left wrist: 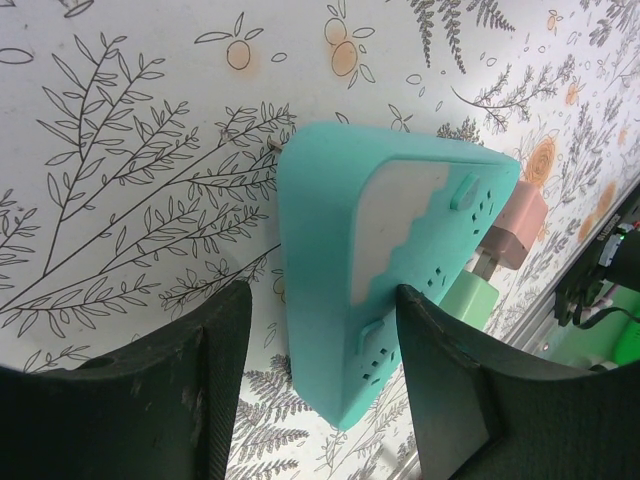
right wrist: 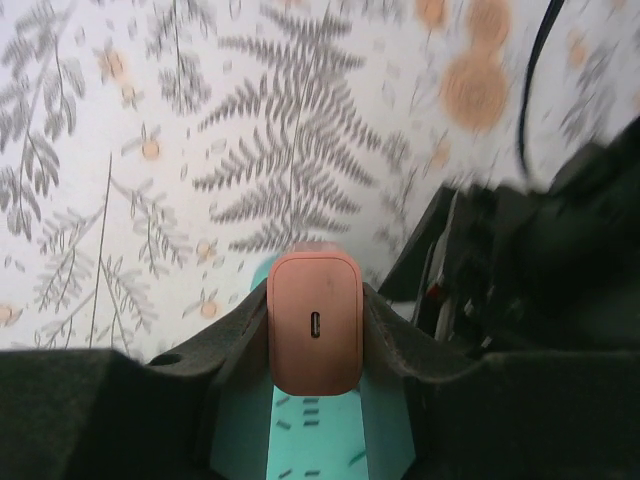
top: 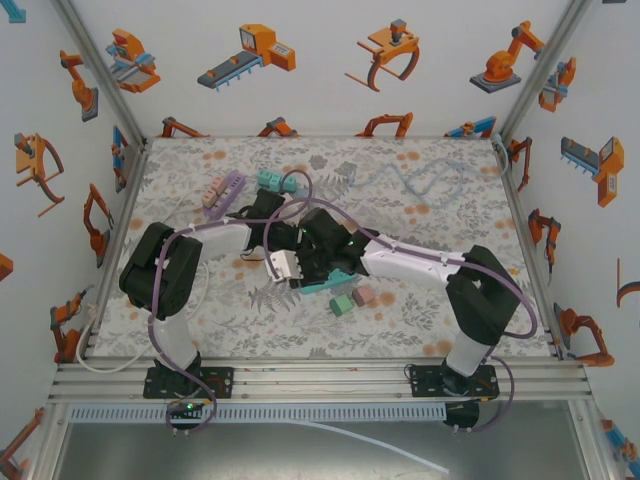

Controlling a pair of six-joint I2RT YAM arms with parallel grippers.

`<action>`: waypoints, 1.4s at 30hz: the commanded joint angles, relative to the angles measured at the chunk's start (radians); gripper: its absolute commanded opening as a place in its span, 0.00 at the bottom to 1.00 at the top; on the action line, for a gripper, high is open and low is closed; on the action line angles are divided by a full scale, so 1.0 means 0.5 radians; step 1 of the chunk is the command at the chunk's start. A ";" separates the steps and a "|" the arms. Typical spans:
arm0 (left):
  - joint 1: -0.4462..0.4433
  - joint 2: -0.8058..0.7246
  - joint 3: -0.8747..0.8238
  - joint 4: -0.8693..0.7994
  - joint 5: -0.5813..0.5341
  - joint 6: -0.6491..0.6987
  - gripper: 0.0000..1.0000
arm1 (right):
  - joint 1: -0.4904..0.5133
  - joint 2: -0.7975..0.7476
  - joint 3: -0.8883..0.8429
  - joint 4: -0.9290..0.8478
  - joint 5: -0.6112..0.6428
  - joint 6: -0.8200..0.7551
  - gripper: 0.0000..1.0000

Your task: Pull the plug off the socket

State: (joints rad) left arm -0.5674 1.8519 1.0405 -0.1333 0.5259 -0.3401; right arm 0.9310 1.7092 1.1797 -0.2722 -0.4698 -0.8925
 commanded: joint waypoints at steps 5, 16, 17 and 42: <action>-0.015 0.242 -0.173 -0.387 -0.587 0.208 0.56 | -0.009 -0.114 0.030 0.173 0.014 -0.031 0.01; -0.014 0.068 -0.078 -0.355 -0.476 0.174 0.59 | -0.009 -0.597 -0.123 0.291 0.193 0.859 0.01; -0.015 0.048 -0.058 -0.363 -0.478 0.174 0.59 | -0.011 -0.638 -0.124 0.258 0.227 0.969 0.01; -0.255 -1.122 -0.124 -0.358 -0.368 0.177 0.97 | -1.195 -0.850 -0.645 0.441 -0.136 3.365 0.05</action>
State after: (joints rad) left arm -0.6609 1.3590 1.0290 -0.3363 0.3149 -0.2768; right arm 0.3729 1.3064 0.9188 -0.1280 -0.4938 0.6716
